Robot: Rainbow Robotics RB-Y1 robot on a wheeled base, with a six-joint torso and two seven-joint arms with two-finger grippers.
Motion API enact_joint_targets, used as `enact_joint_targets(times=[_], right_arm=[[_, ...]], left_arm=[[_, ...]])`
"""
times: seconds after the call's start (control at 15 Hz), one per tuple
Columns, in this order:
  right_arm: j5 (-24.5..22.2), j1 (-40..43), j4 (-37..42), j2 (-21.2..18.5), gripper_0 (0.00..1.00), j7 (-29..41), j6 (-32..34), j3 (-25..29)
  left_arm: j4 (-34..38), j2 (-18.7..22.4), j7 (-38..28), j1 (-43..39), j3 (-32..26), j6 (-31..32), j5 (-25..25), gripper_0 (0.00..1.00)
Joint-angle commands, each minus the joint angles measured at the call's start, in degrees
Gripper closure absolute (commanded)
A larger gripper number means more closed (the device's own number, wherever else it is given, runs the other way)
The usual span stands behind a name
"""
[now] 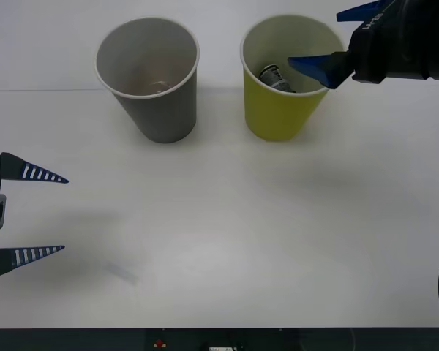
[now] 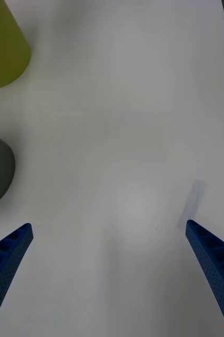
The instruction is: Put the can into the green bin and the plastic bottle into the gray bin
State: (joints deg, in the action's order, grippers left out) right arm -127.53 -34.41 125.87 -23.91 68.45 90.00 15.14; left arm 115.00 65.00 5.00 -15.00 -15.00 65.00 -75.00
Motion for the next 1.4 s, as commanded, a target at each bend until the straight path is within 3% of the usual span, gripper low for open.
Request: enact_joint_targets(times=[0.07, 0.33, 0.53, 0.93, 1.4], right_arm=[[3.96, 5.31, 4.73, 0.01, 0.0, -1.66, 0.0, 2.35], [10.99, 16.13, 8.78, 0.01, 0.0, -4.38, 0.0, 4.02], [12.48, 22.01, 11.76, 0.01, 0.0, -5.96, -1.93, 4.02], [14.77, 34.23, 11.68, 0.01, 0.0, -19.15, -10.72, 3.41], [23.38, 40.65, 1.22, 0.01, 0.0, -35.14, -15.38, 2.53]], left_arm=[[0.0, 0.0, 0.0, 0.0, 0.0, 0.0, 0.0, 0.0], [0.0, 0.0, 0.0, 0.0, 0.0, 0.0, 0.0, 0.0], [0.0, 0.0, 0.0, 0.0, 0.0, 0.0, 0.0, 0.0], [0.0, 0.0, 0.0, 0.0, 0.0, 0.0, 0.0, 0.0], [0.0, 0.0, 0.0, 0.0, 0.0, 0.0, 0.0, 0.0]])
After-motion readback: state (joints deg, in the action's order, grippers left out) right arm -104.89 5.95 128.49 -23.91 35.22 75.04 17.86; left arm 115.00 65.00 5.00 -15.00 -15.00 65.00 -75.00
